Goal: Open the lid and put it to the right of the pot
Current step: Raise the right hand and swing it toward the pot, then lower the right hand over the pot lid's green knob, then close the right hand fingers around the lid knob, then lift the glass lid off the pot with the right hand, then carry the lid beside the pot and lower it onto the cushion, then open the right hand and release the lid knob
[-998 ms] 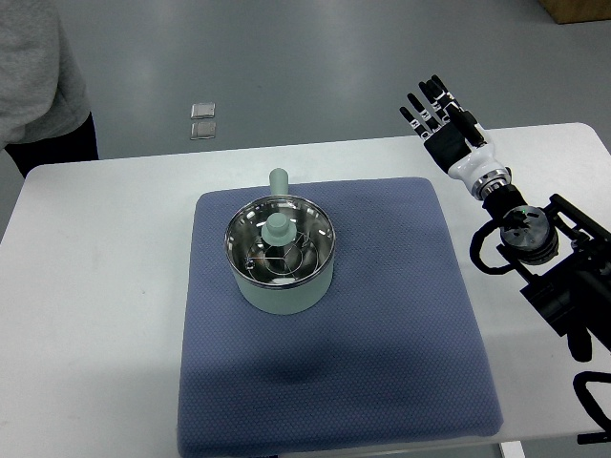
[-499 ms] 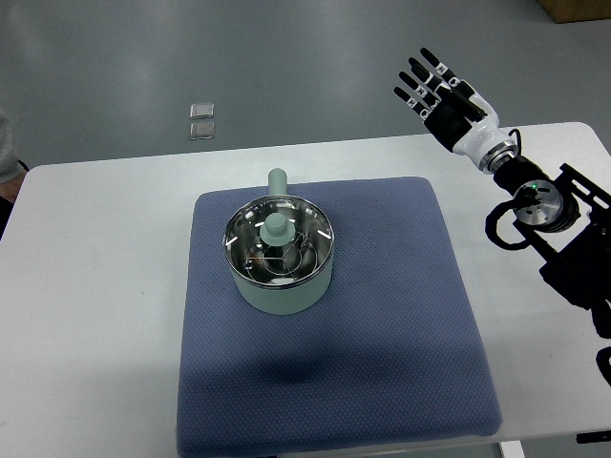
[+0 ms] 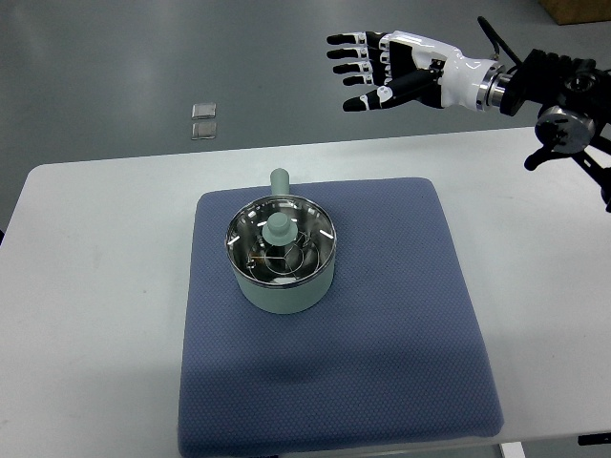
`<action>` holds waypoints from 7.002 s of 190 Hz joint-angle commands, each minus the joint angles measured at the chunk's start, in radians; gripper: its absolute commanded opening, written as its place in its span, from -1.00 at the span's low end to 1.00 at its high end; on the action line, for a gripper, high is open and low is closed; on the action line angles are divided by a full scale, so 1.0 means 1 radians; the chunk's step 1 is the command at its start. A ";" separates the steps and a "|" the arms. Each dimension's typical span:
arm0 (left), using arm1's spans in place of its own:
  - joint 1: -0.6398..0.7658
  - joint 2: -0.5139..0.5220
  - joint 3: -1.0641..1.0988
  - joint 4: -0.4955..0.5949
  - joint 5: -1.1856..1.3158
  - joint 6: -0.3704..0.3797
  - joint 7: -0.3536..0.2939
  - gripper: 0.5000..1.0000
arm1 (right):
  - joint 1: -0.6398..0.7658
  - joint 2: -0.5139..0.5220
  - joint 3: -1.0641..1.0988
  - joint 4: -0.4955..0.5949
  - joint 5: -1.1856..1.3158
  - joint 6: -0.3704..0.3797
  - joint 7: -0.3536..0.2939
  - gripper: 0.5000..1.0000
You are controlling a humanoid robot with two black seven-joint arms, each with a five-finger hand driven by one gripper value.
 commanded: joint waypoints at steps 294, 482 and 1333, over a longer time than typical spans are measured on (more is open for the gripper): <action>0.000 0.000 0.000 0.000 0.000 0.000 0.000 1.00 | 0.427 0.248 -0.732 0.172 -0.319 -0.197 -0.024 0.33; 0.000 0.000 0.001 0.000 0.000 0.000 0.000 1.00 | 0.387 0.286 -0.732 0.143 -0.348 -0.213 -0.026 -0.25; 0.000 0.000 0.000 0.000 0.000 0.000 0.000 1.00 | -0.077 -0.054 -0.168 -0.052 -0.239 -0.311 0.060 0.71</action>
